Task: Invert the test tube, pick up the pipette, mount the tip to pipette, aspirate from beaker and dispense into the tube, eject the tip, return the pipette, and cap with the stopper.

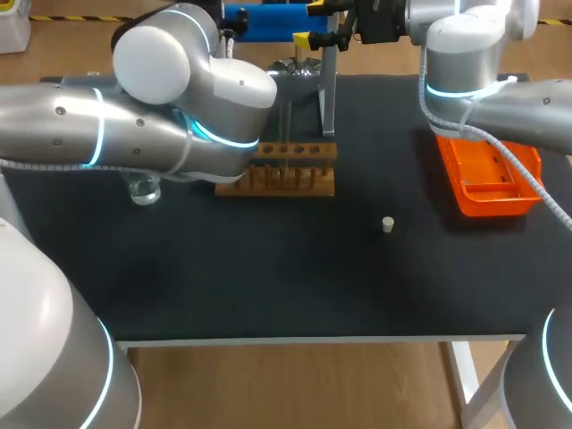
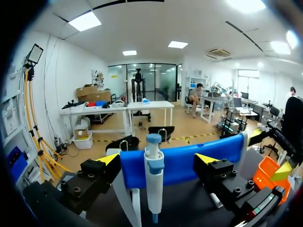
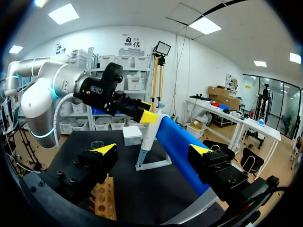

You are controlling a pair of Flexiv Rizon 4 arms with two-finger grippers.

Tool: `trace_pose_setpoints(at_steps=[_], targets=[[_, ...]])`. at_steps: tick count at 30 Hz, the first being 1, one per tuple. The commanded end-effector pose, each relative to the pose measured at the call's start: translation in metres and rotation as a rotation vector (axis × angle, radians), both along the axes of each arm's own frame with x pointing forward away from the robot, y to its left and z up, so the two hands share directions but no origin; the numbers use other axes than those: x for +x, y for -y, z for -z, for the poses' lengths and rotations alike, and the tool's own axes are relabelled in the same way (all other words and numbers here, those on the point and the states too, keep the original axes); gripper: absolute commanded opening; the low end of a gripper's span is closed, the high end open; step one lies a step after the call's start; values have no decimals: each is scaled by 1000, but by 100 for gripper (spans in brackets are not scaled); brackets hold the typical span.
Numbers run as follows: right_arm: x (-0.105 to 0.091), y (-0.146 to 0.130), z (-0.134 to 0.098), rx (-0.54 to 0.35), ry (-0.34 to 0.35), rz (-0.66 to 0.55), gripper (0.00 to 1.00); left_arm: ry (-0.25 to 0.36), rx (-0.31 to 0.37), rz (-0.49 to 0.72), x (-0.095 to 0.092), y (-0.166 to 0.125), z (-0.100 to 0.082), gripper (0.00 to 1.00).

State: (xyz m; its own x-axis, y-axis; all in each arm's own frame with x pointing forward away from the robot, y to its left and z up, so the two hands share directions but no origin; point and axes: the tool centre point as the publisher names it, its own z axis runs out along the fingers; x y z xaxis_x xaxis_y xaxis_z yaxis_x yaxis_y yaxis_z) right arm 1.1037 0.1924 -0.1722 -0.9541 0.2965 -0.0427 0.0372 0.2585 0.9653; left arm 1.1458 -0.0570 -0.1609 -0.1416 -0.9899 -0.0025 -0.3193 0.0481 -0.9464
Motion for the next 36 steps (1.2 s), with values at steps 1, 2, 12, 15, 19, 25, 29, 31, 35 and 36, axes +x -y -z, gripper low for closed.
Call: trace_pose_setpoints(at_steps=[1,2,12,15,19,25,29,31,35,36], targets=[[1,1,-1,-3,-3,-3,100,-12,21,51,-14,-8,-20,100],[1,1,-1,-3,-3,-3,100,-17,40,73,-17,-8,-25,100],[1,1,-1,-3,-3,-3,100,57,72,466,-70,-8,-56,100],[1,1,-1,-3,-3,-3,100,92,37,624,-86,-5,-56,100],[1,1,-1,-3,-3,-3,100,104,49,776,-110,4,-52,100],[1,1,-1,-3,-3,-3,100,98,26,950,-135,21,-35,100],[1,1,-1,-3,-3,-3,100,105,12,1050,-145,32,-21,100],[1,1,-1,-3,-3,-3,100,95,22,1084,-149,36,-15,100],[1,1,-1,-3,-3,-3,100,95,23,1131,-154,43,-5,100],[1,1,-1,-3,-3,-3,100,100,13,1140,-155,44,-3,100]])
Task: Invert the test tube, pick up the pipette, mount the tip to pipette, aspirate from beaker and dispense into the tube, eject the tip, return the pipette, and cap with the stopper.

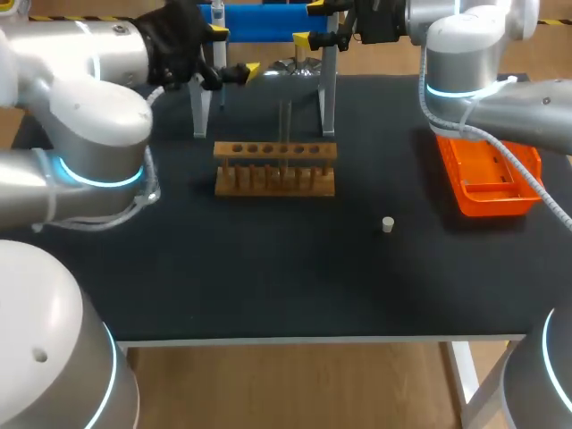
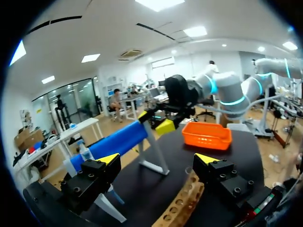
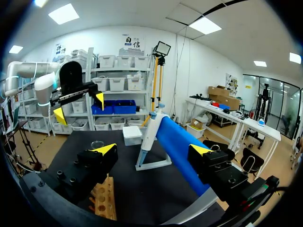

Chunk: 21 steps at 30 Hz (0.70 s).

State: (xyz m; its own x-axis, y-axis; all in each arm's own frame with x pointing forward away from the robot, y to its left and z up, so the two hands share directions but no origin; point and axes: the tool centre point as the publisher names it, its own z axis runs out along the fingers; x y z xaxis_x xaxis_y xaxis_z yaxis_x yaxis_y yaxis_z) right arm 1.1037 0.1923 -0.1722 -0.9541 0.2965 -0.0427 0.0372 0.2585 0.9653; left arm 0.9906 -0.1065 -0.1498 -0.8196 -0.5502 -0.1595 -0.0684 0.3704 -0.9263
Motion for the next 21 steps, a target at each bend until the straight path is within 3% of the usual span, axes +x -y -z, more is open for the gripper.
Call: trace_pose_setpoints(at_steps=[1,7,21], targets=[[1,1,-1,-3,-3,-3,100,-52,-116,320,0,-5,11,100],[1,1,-1,-3,-3,-3,100,-68,-120,369,0,4,25,100],[1,1,-1,-3,-3,-3,100,-125,-49,407,-2,35,60,100]])
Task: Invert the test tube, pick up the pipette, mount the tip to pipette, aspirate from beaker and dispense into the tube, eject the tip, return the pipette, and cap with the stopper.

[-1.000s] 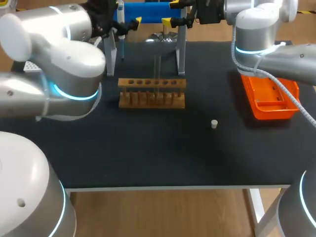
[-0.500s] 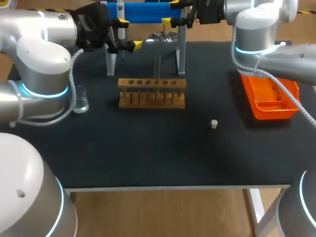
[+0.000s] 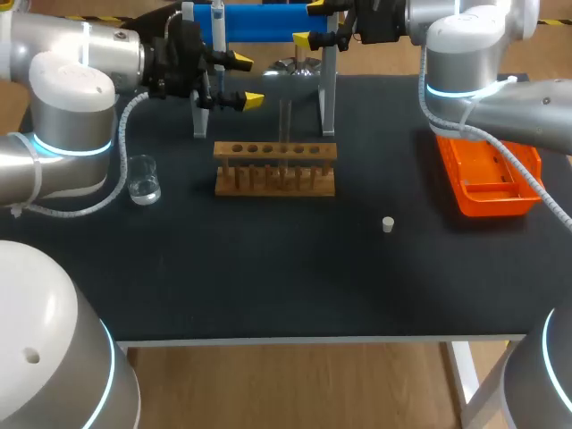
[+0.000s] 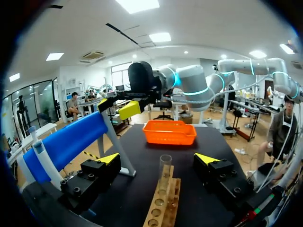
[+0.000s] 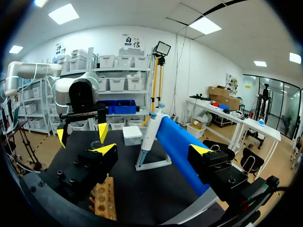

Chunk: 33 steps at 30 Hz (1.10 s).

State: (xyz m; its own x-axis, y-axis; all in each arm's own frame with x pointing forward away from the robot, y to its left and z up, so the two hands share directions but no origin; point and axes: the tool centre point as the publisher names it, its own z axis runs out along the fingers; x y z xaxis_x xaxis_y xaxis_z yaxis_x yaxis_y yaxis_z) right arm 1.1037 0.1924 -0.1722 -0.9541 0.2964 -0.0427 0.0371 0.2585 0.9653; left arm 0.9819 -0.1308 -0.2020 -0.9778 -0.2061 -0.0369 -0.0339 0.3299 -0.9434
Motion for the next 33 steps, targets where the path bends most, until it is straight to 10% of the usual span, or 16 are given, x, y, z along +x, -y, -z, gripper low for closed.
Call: trace_pose_setpoints(at_steps=[1,33], targets=[[1,1,-1,-3,-3,-3,100,-14,16,25,7,13,10,100],[1,1,-1,-3,-3,-3,100,-37,290,2,2,60,79,100]])
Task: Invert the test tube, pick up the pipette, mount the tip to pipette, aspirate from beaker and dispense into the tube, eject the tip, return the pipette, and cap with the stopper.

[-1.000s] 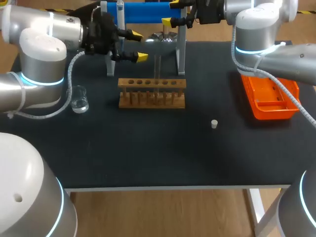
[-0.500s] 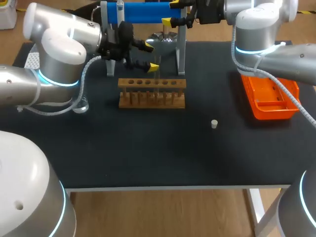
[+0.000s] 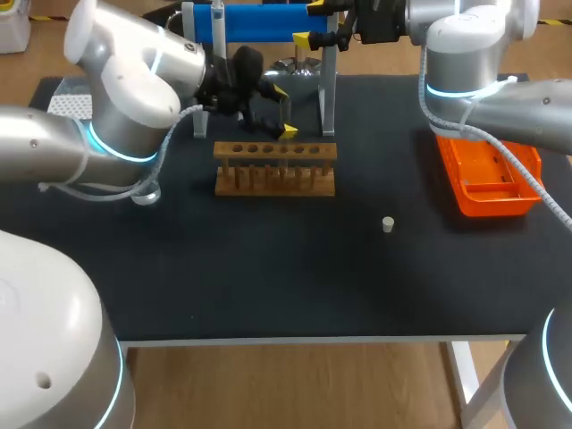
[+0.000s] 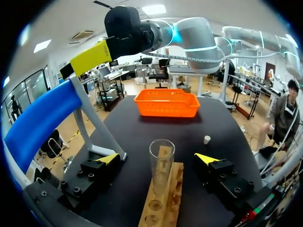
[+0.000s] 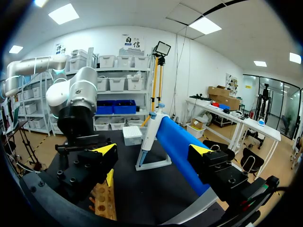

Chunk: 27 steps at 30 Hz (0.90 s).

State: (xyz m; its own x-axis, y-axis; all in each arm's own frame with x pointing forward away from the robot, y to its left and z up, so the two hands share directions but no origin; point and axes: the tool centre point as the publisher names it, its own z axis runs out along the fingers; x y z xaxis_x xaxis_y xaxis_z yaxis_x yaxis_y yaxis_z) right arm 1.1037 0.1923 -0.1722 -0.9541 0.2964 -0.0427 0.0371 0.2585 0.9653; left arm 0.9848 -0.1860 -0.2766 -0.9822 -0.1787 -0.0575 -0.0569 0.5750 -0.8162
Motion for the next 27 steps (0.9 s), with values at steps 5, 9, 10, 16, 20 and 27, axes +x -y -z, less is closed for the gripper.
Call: trace_pose_setpoints(at_steps=[5,9,10,16,20,27], targets=[[1,1,-1,-3,-3,-3,100,-11,15,-8,-2,10,11,100],[1,1,-1,-3,-3,-3,100,-8,12,-11,-1,11,12,100],[1,1,-1,-3,-3,-3,100,-8,13,-10,-1,12,13,100],[1,1,-1,-3,-3,-3,100,-17,15,1,-1,11,16,100],[1,1,-1,-3,-3,-3,100,-21,17,9,-1,11,19,100],[1,1,-1,-3,-3,-3,100,-26,17,24,-1,12,22,100]])
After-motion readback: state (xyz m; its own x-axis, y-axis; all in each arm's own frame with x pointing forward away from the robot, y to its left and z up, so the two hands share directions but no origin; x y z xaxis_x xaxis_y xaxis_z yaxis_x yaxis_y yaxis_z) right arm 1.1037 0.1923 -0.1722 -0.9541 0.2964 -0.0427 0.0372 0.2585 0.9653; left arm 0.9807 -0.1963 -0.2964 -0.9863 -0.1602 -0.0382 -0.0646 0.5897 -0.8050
